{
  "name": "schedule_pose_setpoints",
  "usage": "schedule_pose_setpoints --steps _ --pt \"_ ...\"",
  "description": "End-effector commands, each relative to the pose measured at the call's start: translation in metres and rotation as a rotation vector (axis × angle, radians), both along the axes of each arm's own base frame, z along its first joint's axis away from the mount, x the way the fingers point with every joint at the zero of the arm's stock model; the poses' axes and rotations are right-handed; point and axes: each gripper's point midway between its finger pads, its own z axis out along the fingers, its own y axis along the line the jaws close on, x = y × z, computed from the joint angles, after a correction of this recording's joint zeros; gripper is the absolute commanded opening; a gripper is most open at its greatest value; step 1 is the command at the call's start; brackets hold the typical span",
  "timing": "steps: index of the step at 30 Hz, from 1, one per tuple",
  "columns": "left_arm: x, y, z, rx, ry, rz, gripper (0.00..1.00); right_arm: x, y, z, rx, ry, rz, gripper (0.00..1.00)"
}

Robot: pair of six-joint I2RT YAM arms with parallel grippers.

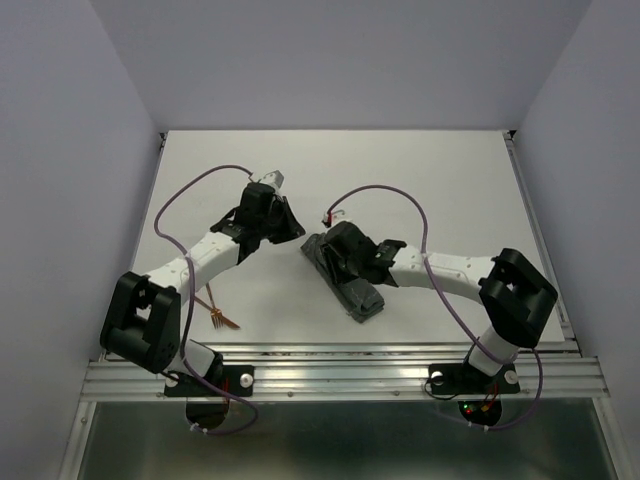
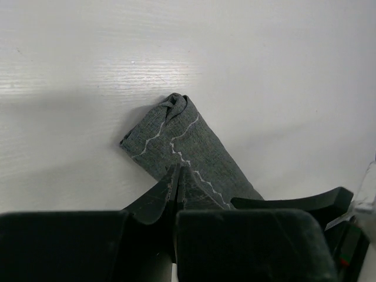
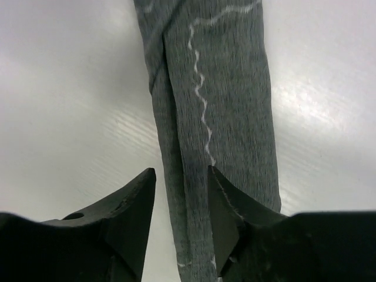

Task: Fold the napkin into a case and place the utensils inside
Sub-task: Pick up the smaller rectangle-folded napkin from the center of the board.

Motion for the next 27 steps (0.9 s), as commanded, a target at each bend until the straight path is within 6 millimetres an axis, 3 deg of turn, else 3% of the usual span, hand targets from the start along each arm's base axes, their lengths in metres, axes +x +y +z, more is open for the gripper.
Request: schedule_pose_setpoints --steps 1,5,14,27 --pt "0.0 0.018 0.019 0.03 -0.044 0.046 0.04 -0.012 -0.021 -0.004 -0.165 -0.084 -0.009 0.49" --pt "-0.004 0.034 0.011 0.035 -0.027 0.075 0.04 -0.019 -0.019 -0.012 -0.233 -0.11 0.024 0.59" --pt "-0.004 0.046 0.009 0.023 -0.026 0.095 0.05 -0.02 -0.007 -0.016 -0.304 -0.162 0.066 0.59" --pt "-0.008 0.044 0.0 0.006 -0.011 0.083 0.04 -0.022 0.006 -0.015 -0.324 -0.194 0.095 0.55"
